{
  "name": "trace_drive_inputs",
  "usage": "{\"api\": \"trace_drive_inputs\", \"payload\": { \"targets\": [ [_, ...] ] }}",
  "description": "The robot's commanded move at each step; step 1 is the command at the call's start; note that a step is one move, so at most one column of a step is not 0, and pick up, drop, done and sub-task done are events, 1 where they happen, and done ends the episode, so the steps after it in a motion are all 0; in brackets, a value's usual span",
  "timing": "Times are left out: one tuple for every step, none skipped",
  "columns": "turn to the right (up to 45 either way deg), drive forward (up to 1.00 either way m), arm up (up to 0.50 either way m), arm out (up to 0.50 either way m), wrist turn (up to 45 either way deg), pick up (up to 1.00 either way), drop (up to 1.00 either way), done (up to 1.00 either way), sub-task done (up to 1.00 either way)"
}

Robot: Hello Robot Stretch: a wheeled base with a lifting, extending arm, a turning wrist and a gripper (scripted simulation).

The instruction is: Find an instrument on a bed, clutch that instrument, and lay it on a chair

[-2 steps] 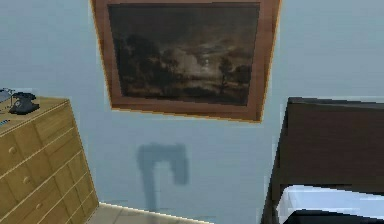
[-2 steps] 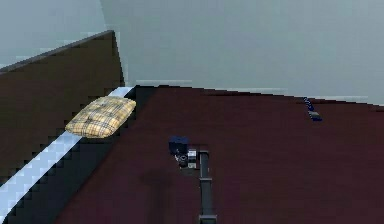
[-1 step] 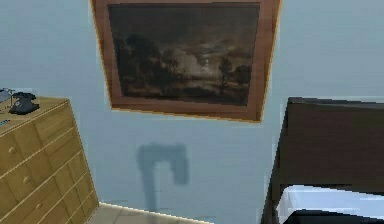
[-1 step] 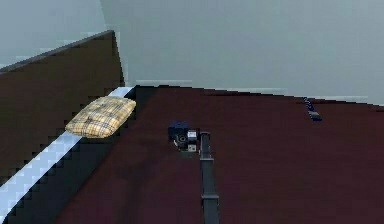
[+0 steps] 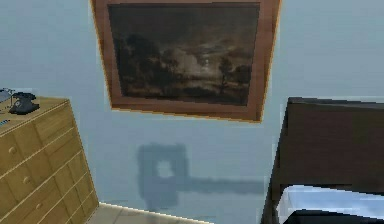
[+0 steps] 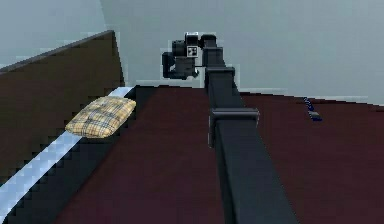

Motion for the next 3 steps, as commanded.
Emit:
{"api": "trace_drive_inputs", "payload": {
  "targets": [
    [0.0, 0.00, 0.00, 0.00, -45.0, 0.00, 0.00, 0.00, 0.00],
    [0.0, 0.00, 0.00, 0.00, -45.0, 0.00, 0.00, 0.00, 0.00],
    [0.0, 0.00, 0.00, 0.00, -39.0, 0.00, 0.00, 0.00, 0.00]
  ]
}}
